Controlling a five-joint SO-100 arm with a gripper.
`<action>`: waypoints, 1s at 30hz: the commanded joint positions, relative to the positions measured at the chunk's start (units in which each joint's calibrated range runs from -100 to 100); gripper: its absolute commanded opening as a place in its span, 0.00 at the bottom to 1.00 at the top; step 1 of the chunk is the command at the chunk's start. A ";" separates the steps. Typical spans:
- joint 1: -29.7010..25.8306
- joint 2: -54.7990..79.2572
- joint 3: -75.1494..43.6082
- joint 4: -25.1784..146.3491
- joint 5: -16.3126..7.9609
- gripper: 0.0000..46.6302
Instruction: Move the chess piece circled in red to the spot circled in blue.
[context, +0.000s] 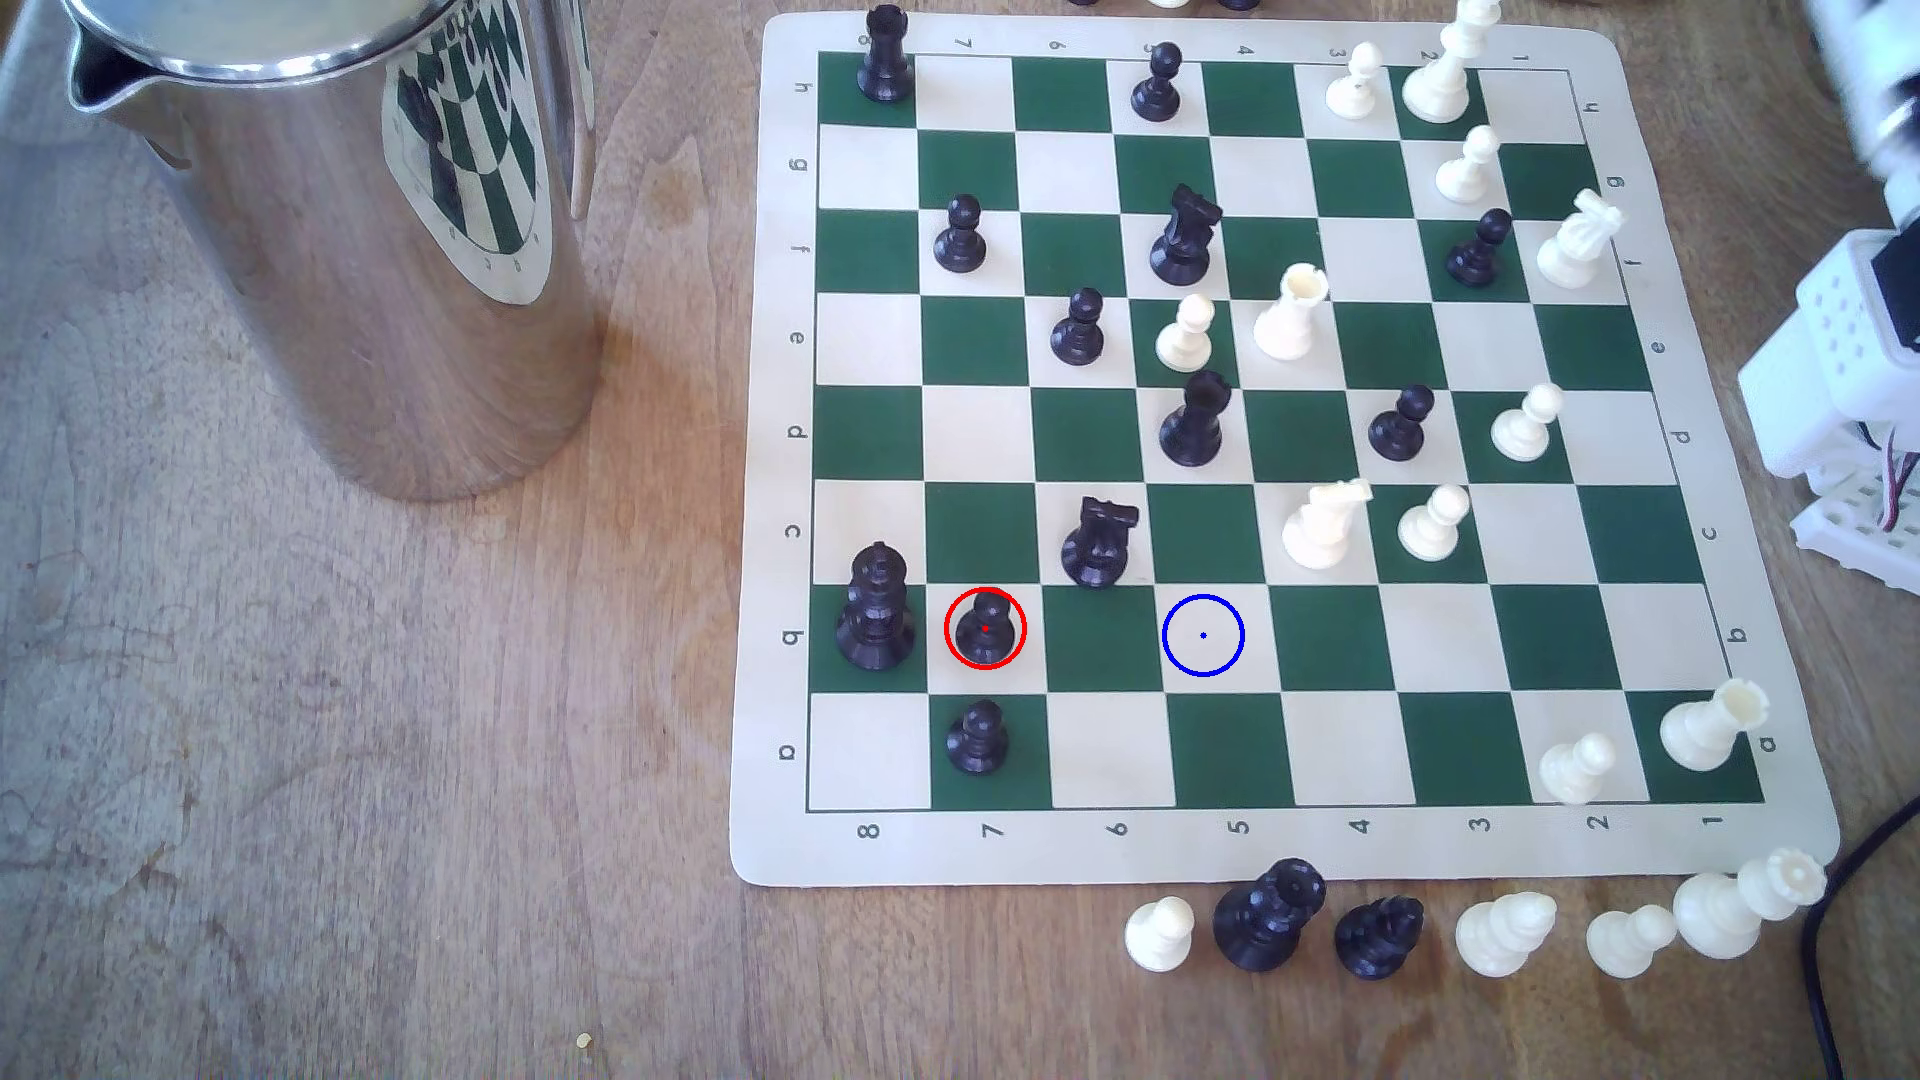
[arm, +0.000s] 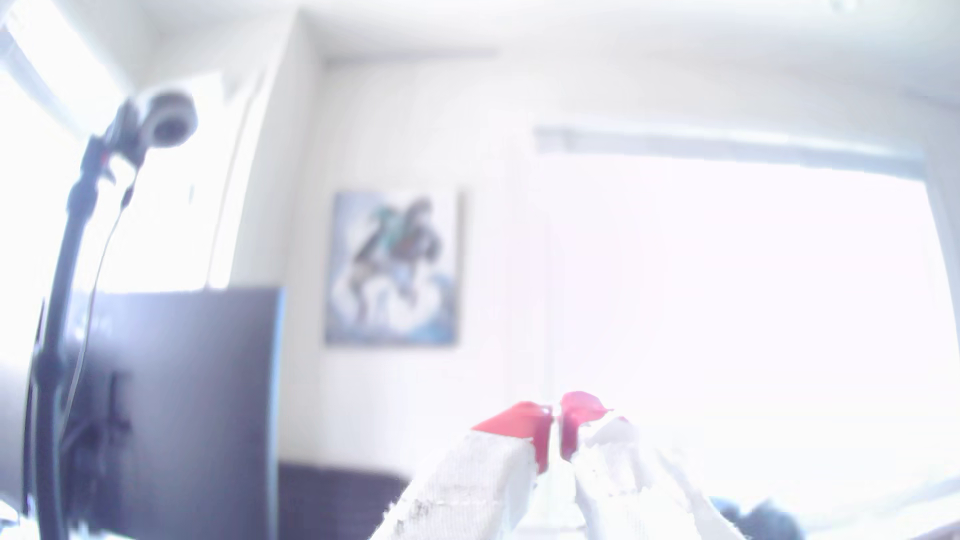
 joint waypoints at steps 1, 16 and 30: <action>-6.26 -0.45 -8.62 15.08 1.90 0.00; -7.74 30.62 -37.09 39.82 4.93 0.01; -7.12 63.90 -65.74 54.89 -4.05 0.16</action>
